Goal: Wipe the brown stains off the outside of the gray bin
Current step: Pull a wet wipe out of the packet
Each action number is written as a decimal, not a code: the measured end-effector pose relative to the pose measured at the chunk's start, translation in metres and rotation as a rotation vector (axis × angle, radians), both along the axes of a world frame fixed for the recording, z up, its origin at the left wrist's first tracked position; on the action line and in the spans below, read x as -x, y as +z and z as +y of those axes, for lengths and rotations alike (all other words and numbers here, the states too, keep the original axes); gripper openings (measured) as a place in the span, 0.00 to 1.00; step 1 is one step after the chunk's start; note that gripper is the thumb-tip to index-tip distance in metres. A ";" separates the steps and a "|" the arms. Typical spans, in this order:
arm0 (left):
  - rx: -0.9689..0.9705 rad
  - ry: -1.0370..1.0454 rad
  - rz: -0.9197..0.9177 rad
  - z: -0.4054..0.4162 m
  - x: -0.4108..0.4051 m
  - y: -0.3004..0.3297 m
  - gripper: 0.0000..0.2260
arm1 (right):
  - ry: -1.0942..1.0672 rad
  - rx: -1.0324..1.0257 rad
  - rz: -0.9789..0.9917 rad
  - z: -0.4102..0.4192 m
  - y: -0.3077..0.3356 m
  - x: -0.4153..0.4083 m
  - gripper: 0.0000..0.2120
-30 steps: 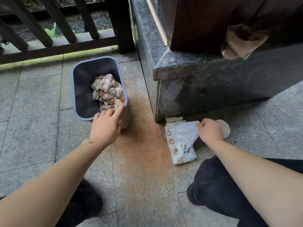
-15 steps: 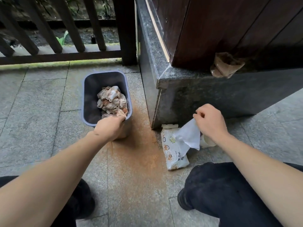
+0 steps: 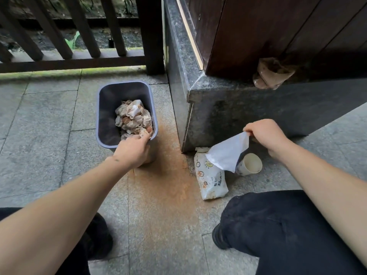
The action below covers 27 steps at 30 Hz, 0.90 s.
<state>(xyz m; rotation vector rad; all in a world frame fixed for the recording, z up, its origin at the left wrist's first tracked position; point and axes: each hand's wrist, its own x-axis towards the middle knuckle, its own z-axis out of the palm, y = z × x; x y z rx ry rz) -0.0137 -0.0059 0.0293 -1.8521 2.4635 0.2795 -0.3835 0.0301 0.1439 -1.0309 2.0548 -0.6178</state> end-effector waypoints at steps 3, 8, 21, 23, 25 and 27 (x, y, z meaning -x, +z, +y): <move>0.149 -0.106 0.088 0.014 0.039 0.019 0.22 | -0.186 -0.004 -0.305 0.002 0.001 0.009 0.06; -0.038 -0.225 0.286 0.062 0.163 0.053 0.37 | -0.193 -0.073 -0.416 -0.001 -0.001 -0.002 0.07; -0.177 0.120 0.474 0.027 0.217 0.064 0.27 | 0.156 0.067 -0.023 -0.004 0.019 -0.003 0.13; -0.272 0.203 0.495 0.033 0.237 0.066 0.27 | 0.233 0.082 0.058 -0.008 0.021 -0.010 0.12; -0.229 0.260 0.559 0.030 0.246 0.067 0.16 | 0.310 0.087 0.157 -0.009 0.023 -0.011 0.12; -0.196 0.263 0.610 0.020 0.236 0.068 0.09 | 0.387 0.041 0.218 -0.014 0.024 -0.004 0.12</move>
